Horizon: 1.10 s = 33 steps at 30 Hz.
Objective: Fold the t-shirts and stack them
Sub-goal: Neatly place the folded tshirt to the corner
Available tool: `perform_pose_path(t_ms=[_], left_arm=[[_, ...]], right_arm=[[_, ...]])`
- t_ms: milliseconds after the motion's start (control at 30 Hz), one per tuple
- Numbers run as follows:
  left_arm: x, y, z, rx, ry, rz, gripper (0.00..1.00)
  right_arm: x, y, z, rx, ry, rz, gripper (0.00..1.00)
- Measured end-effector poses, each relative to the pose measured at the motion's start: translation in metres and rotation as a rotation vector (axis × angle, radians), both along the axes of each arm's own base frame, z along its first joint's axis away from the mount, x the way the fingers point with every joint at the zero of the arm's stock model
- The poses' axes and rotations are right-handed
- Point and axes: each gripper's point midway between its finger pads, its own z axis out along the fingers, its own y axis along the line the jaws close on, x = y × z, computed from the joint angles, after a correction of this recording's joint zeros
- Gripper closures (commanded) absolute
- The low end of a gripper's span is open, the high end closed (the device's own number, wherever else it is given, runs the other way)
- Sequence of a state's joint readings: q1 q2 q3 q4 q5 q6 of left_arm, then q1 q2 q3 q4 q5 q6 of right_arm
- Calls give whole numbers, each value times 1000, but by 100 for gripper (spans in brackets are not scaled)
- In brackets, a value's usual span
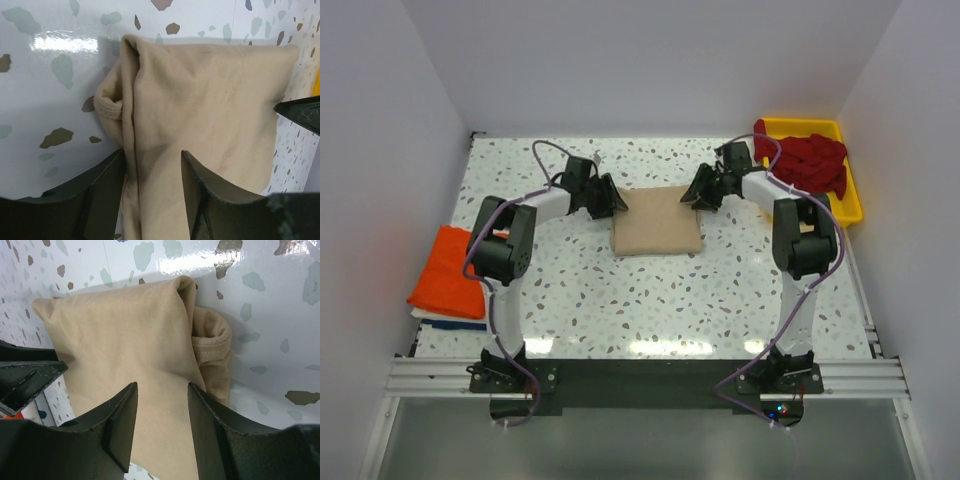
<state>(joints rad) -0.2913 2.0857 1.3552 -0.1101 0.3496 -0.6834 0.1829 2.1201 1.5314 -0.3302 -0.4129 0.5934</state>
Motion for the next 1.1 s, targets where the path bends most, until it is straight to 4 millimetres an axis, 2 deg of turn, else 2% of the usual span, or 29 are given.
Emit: perform_pose_path(t_ms=[100,133,167,233,267,300,433,533,633,733,833,1000,1100], left_arm=[[-1,-13,-2,-2,8,17,59],[-2,-16,-3,-3,12,29,65],[-3,-18,-4,-3,20,41,76],[-8,-22,-9,-10,46,73,87],[-10,-23,-10,-16,59,90,97],[-11,-25,-10,-22,66,105,100],[-12,-20,-7,-1,96,193,100],[-14,-8,-2,37,133,270,100],[-7,9,9,55,152,345,100],[11,36,26,57,153,431,100],[23,77,38,53,163,536,100],[27,155,43,68,198,704,100],[23,191,49,79,211,780,100]], right_arm=[[1,0,7,3,-13,0,52],[1,0,10,5,-19,0,52],[1,0,13,6,-25,0,52],[-1,0,19,9,-36,-1,52],[-3,0,22,10,-39,-1,53],[-5,-1,25,11,-43,-3,53],[-15,-3,40,15,-62,-9,54],[-26,-6,48,10,-70,-14,55],[-37,-11,59,0,-83,-23,56],[-48,-14,70,0,-105,-28,56],[-55,-16,77,1,-118,-29,56],[-63,-17,75,-1,-110,-28,57],[-68,-17,69,-6,-93,-26,57]])
